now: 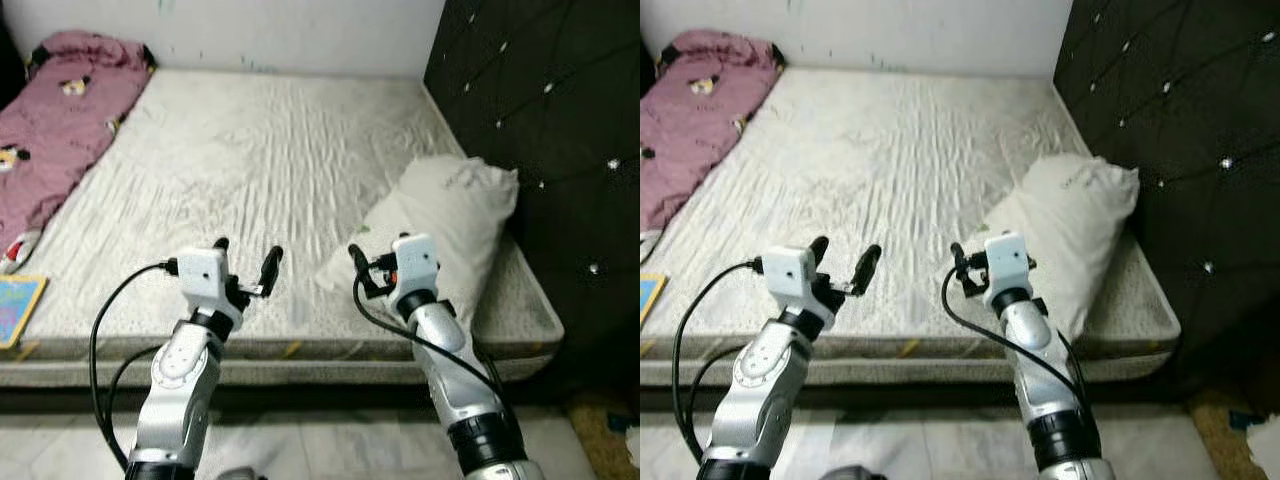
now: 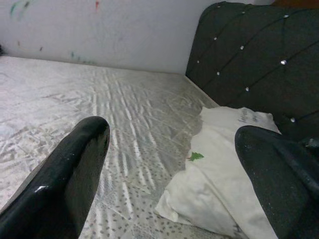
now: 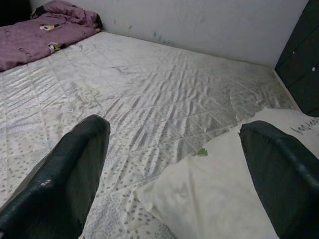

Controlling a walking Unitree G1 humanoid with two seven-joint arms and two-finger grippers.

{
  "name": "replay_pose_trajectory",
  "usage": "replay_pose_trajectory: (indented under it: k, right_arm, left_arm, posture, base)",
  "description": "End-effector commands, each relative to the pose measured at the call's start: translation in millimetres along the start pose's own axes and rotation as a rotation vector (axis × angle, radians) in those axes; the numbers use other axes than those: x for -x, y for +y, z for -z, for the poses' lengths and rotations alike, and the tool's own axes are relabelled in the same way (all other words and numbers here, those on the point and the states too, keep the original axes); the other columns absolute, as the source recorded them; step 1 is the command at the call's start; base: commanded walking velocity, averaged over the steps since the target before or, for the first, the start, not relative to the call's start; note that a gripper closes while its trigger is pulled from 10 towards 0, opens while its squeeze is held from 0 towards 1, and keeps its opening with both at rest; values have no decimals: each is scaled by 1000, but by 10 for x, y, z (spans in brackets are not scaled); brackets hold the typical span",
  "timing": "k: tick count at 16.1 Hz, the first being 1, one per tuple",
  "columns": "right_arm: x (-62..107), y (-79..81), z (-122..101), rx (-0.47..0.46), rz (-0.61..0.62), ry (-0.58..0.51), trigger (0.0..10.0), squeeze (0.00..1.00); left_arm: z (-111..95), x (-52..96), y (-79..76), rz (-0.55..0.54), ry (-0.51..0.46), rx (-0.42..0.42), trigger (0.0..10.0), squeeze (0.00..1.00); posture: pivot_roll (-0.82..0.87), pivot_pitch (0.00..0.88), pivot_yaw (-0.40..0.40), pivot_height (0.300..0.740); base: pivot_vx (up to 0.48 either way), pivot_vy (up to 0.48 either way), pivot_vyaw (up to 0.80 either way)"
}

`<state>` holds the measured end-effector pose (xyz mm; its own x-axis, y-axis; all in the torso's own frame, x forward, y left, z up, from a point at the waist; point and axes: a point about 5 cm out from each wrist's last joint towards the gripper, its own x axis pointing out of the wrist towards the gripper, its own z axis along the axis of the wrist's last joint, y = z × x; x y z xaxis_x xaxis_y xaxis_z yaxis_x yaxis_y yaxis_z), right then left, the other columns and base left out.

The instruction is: Clean up the room

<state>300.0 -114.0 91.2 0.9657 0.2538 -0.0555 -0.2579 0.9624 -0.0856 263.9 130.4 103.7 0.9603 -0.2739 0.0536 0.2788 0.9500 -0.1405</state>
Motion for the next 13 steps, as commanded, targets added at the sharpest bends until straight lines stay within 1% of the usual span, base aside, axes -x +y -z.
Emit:
replay_pose_trajectory:
  k: [1, 4, 6, 10, 11, 12, 13]
  right_arm:
    - [-21, -39, -26, 6, 17, -9, 10000, 0]
    - [-23, -42, -24, 7, 19, -9, 10000, 0]
    - [-22, -49, -21, 9, 21, -9, 10000, 0]
    - [-18, -62, -9, 12, 26, -6, 10000, 0]
    - [-20, -64, -4, 14, 28, -5, 10000, 0]
    - [-20, -68, 0, 15, 29, -4, 10000, 0]
    - [-19, -72, 3, 24, 30, -3, 10000, 0]
  left_arm:
    - [-10, -19, -3, 6, -3, -7, 10000, 0]
    - [0, -23, 1, 4, 3, -11, 10000, 0]
    - [16, -25, 8, -4, 16, -14, 10000, 0]
    - [41, -37, 6, -17, 33, -29, 10000, 0]
    - [48, -54, 24, -54, 40, -32, 10000, 0]
    - [46, -63, 35, -64, 38, -26, 10000, 0]
    - [42, -63, 33, -62, 38, -41, 10000, 0]
  posture:
    - [35, 0, -23, 740]
    - [35, 0, -22, 740]
    - [35, 0, -21, 740]
    - [35, 0, -21, 740]
    - [35, 0, -21, 740]
    - [35, 0, -21, 740]
    - [35, 0, -21, 740]
  base:
    - [480, 0, 0]
    - [480, 0, 0]
    - [296, 0, 0]
    - [0, 0, 0]
    - [0, 0, 0]
    - [0, 0, 0]
    - [0, 0, 0]
